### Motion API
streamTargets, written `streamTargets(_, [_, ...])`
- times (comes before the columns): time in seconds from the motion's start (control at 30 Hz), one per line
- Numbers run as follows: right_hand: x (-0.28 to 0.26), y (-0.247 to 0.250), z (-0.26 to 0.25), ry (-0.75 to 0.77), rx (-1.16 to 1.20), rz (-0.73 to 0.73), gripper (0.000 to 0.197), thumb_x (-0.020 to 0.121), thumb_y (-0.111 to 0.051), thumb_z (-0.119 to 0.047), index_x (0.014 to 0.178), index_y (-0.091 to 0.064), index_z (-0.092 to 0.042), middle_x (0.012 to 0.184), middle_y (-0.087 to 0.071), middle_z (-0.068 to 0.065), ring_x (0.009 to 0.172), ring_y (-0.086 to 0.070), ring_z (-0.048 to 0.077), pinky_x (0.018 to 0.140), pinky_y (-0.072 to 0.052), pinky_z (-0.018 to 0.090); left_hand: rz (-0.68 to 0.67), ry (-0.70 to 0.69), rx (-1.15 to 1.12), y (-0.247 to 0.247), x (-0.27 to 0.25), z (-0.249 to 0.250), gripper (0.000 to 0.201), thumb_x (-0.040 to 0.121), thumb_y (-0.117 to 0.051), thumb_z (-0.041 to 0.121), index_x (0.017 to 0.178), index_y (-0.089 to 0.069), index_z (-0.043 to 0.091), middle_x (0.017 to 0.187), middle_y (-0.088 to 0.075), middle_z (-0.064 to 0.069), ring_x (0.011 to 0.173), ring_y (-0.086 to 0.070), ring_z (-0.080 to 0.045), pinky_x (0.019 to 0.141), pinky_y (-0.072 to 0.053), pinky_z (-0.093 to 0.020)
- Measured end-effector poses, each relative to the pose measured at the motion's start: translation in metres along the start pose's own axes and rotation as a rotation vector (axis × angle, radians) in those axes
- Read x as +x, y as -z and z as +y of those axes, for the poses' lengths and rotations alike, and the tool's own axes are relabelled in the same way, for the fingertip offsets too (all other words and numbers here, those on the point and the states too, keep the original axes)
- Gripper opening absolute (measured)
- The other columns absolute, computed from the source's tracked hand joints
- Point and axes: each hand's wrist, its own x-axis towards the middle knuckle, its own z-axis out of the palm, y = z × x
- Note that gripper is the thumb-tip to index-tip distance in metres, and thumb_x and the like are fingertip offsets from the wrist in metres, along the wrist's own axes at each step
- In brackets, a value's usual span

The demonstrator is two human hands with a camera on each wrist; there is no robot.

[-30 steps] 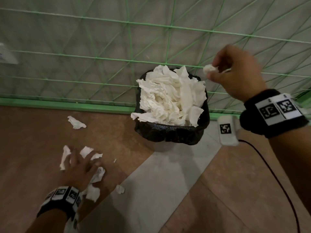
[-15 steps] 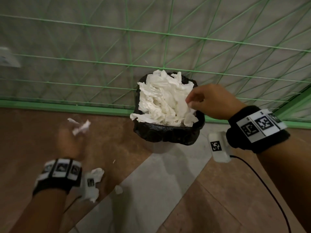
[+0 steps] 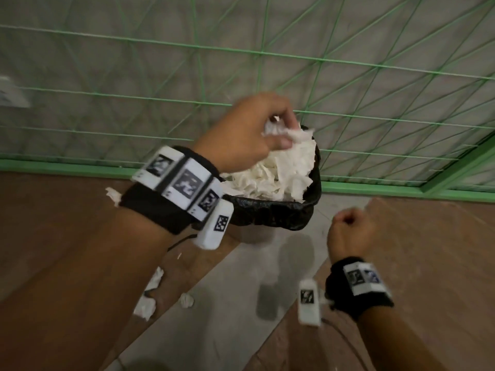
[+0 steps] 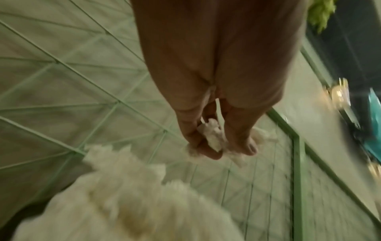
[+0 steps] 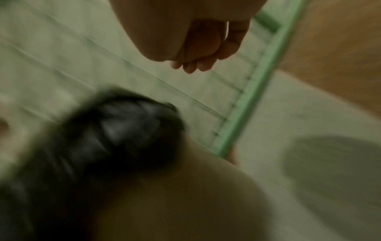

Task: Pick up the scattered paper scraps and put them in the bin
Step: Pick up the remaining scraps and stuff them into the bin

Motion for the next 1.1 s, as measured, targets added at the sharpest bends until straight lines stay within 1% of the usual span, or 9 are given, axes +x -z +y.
streamTargets(0.13, [-0.081, -0.051, 0.063, 0.073, -0.247, -0.451, 0.023, 0.07, -0.048, 0.0, 0.07, -0.051, -0.023, 0.074, -0.057, 0.0, 0.074, -0.055, 0.026, 0.064, -0.039, 0.029, -0.174, -0.004, 0.131, -0.028, -0.006, -0.017, 0.037, 0.077, -0.077, 0.032, 0.112, -0.064, 0.033, 0.102, -0.062, 0.02, 0.104, -0.052, 0.001, 0.096, -0.042, -0.03])
streamTargets(0.23, [-0.152, -0.086, 0.061, 0.277, -0.341, -0.898, 0.04, 0.083, -0.048, -0.018, 0.121, -0.047, -0.028, 0.128, -0.041, 0.003, 0.11, -0.047, 0.025, 0.091, -0.044, 0.032, -0.126, -0.012, 0.222, -0.029, -0.011, -0.02, 0.052, 0.076, -0.069, 0.056, 0.125, -0.053, 0.049, 0.129, -0.054, 0.023, 0.131, -0.037, -0.003, 0.111, -0.027, -0.047])
streamTargets(0.33, [-0.205, -0.119, 0.035, 0.447, -0.374, -1.122, 0.064, 0.088, -0.05, -0.036, 0.143, -0.019, -0.034, 0.154, -0.015, 0.003, 0.142, -0.013, 0.033, 0.117, -0.021, 0.051, -0.2, 0.006, 0.041, -0.022, -0.015, -0.016, 0.054, 0.083, -0.056, 0.063, 0.134, -0.041, 0.054, 0.145, -0.042, 0.025, 0.14, -0.029, 0.0, 0.117, -0.024, -0.045])
streamTargets(0.5, [-0.249, -0.168, 0.011, 0.629, -0.509, -1.321, 0.067, 0.089, -0.05, -0.048, 0.145, -0.013, -0.045, 0.159, 0.005, -0.001, 0.144, 0.015, 0.039, 0.112, 0.008, 0.065, -0.127, -0.059, -0.075, -0.006, -0.028, -0.013, 0.051, 0.091, -0.052, 0.053, 0.14, -0.04, 0.044, 0.151, -0.033, 0.025, 0.143, -0.021, 0.004, 0.118, -0.022, -0.033])
streamTargets(0.6, [-0.267, -0.192, 0.018, 0.785, -0.681, -1.275, 0.053, 0.096, -0.037, -0.047, 0.146, -0.021, -0.039, 0.161, 0.009, 0.002, 0.144, 0.017, 0.039, 0.106, 0.007, 0.073, 0.164, -0.008, -0.089, 0.021, -0.04, -0.042, 0.041, 0.092, -0.054, 0.047, 0.132, -0.053, 0.037, 0.139, -0.05, 0.02, 0.13, -0.042, 0.005, 0.106, -0.038, -0.027])
streamTargets(0.73, [-0.259, -0.187, 0.034, 0.964, -0.673, -1.203, 0.041, 0.096, -0.04, -0.02, 0.136, -0.04, -0.018, 0.148, -0.03, 0.019, 0.13, -0.031, 0.047, 0.1, -0.032, 0.066, 0.394, 0.35, 0.037, 0.048, -0.068, -0.138, 0.04, 0.087, -0.065, 0.034, 0.126, -0.058, 0.033, 0.128, -0.058, 0.01, 0.118, -0.054, -0.01, 0.1, -0.045, -0.034])
streamTargets(0.93, [-0.25, -0.164, 0.077, 0.934, -0.707, -1.167, 0.034, 0.067, -0.055, -0.023, 0.096, -0.074, -0.022, 0.099, -0.067, -0.003, 0.085, -0.063, 0.022, 0.061, -0.056, 0.02, -0.076, 0.883, 0.361, 0.03, -0.152, -0.273, 0.097, 0.066, -0.08, 0.025, 0.148, -0.032, 0.013, 0.139, -0.045, -0.03, 0.128, -0.041, -0.047, 0.111, -0.026, -0.06])
streamTargets(1.0, [-0.246, -0.151, 0.082, 1.022, -0.7, -1.057, 0.02, 0.065, -0.055, -0.032, 0.069, -0.074, -0.027, 0.074, -0.065, -0.012, 0.075, -0.052, 0.015, 0.056, -0.052, 0.017, -0.179, 0.983, 0.474, 0.014, -0.181, -0.296, 0.1, 0.065, -0.085, 0.019, 0.148, -0.03, 0.01, 0.151, -0.027, -0.026, 0.137, -0.026, -0.048, 0.114, -0.022, -0.057])
streamTargets(1.1, [-0.225, -0.114, 0.054, 1.053, -0.377, -0.942, 0.011, 0.073, -0.059, -0.025, 0.074, -0.07, -0.027, 0.076, -0.063, -0.008, 0.077, -0.044, 0.012, 0.06, -0.049, 0.018, -0.162, 1.017, 0.57, -0.012, -0.222, -0.337, 0.081, 0.078, -0.075, 0.029, 0.143, -0.036, 0.003, 0.147, -0.036, -0.025, 0.134, -0.036, -0.042, 0.115, -0.025, -0.053])
